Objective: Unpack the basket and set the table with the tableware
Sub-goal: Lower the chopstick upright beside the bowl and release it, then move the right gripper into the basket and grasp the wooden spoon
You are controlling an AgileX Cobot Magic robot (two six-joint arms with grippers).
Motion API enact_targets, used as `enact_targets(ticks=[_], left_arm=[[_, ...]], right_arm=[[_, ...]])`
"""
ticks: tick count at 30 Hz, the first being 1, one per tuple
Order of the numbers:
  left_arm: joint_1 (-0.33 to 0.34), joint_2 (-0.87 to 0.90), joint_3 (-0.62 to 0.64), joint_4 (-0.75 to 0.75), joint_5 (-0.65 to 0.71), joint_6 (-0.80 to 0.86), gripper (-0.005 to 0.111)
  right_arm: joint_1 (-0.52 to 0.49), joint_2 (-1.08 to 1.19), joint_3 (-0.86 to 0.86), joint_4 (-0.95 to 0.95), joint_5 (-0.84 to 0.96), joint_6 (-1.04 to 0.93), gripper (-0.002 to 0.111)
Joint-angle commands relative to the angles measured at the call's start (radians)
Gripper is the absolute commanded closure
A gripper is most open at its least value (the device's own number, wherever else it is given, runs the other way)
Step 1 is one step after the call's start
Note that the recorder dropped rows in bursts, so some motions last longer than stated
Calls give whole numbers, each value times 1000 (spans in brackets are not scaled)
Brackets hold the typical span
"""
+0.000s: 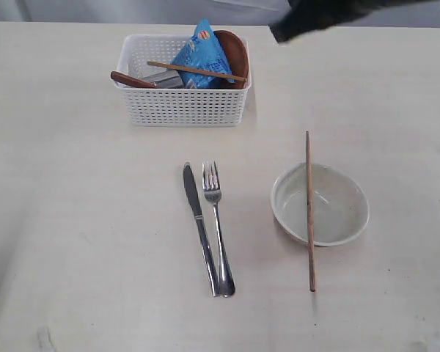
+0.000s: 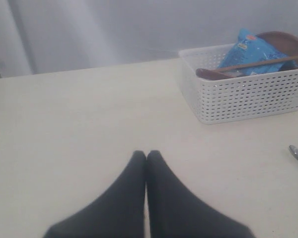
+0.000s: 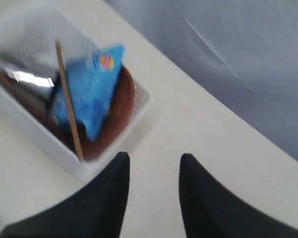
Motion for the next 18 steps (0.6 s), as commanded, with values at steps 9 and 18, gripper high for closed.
enact_targets(ticks=[9,18], left_arm=[[2,-3,2,5,-3,0,107],[2,-3,2,5,-3,0,107]], right_arm=[[91,409,-529,657,462,-204,71],[166,702,-843,654,513,-305,71]])
